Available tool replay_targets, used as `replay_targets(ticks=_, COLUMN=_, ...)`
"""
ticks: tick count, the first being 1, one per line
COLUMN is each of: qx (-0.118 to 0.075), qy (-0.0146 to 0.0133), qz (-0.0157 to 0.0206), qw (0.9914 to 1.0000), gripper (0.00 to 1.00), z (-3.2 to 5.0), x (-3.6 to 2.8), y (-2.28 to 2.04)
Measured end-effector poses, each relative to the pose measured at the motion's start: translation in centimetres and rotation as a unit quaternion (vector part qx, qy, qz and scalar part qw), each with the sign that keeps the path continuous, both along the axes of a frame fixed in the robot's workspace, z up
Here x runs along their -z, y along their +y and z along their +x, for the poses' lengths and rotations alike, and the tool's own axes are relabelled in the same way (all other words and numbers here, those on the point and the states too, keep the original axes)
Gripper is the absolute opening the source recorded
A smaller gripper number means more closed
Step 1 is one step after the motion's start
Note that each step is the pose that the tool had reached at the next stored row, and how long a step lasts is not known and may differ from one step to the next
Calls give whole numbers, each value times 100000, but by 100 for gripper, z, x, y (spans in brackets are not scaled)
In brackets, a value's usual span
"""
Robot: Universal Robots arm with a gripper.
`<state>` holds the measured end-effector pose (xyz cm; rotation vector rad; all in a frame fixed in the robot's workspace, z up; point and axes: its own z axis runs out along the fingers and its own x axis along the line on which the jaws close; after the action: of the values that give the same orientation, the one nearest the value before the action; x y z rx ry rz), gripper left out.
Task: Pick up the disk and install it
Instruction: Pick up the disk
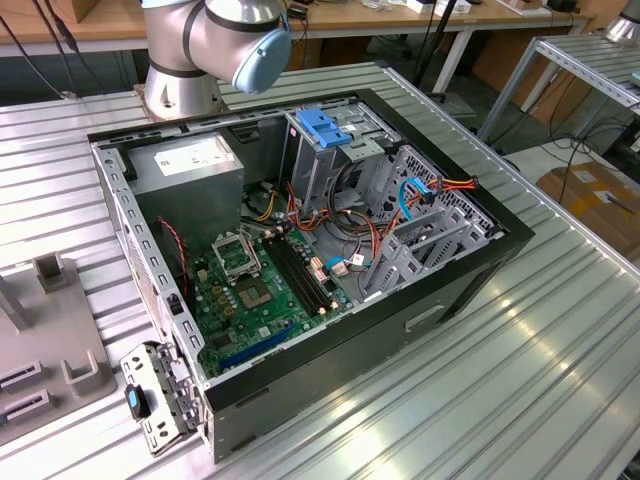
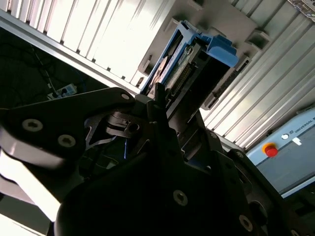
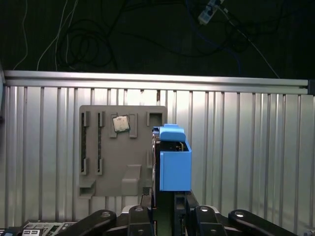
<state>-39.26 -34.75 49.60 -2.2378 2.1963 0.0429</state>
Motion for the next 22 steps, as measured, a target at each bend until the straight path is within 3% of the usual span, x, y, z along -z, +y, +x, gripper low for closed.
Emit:
replay_targets(ticks=12, qx=6, qy=-4, qz=3, qw=100000, gripper=35, z=314, x=1, y=0)
replay_targets(ticks=22, qx=5, qy=1, qz=0, qw=100000, gripper=35, z=758, x=0, y=0)
